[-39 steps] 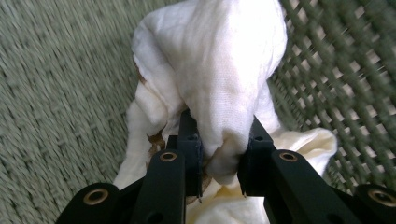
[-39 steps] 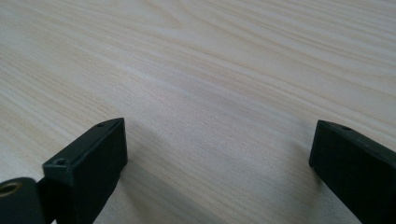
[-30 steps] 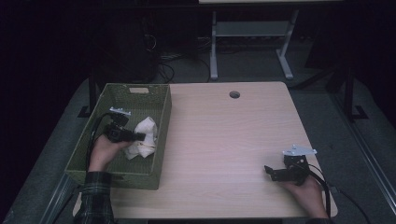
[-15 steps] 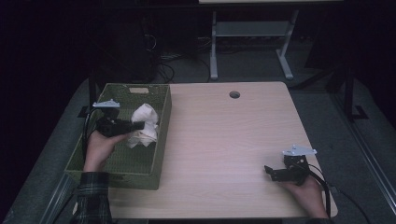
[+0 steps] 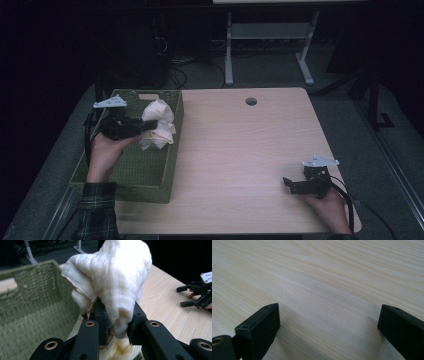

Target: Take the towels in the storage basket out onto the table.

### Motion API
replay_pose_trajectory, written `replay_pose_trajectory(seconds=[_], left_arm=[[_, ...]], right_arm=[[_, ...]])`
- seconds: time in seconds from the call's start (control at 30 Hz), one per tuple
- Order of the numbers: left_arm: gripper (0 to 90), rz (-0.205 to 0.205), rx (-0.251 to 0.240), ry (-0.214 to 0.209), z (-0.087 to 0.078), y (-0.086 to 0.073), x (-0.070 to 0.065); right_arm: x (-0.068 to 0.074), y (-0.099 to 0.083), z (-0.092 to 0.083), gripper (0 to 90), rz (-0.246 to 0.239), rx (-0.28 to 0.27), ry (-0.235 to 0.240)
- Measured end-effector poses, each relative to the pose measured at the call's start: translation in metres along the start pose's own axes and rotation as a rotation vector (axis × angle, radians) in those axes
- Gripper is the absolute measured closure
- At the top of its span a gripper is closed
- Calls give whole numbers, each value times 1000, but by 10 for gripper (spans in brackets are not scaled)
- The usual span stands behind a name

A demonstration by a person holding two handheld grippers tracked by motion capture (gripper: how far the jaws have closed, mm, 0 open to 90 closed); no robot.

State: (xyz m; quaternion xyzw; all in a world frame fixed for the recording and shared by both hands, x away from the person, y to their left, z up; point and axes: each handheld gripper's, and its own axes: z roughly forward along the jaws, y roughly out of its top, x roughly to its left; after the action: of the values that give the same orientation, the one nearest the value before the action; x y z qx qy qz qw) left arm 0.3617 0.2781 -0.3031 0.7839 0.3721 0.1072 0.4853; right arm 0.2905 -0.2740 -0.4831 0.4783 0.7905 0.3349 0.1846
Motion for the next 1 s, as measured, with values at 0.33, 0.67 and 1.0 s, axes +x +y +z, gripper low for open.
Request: replay_pose_trajectory(seconds=[0.33, 0.67, 1.0], left_arm=[[737, 87, -23, -20, 6, 20, -32], [737, 145, -3, -82, 36, 30, -71], [736, 152, 7, -119, 71, 26, -102]], right_arm=[[0, 0, 0, 38, 1, 0, 0], [0, 0, 0, 38, 1, 0, 0], [0, 0, 0, 37, 0, 0, 0]])
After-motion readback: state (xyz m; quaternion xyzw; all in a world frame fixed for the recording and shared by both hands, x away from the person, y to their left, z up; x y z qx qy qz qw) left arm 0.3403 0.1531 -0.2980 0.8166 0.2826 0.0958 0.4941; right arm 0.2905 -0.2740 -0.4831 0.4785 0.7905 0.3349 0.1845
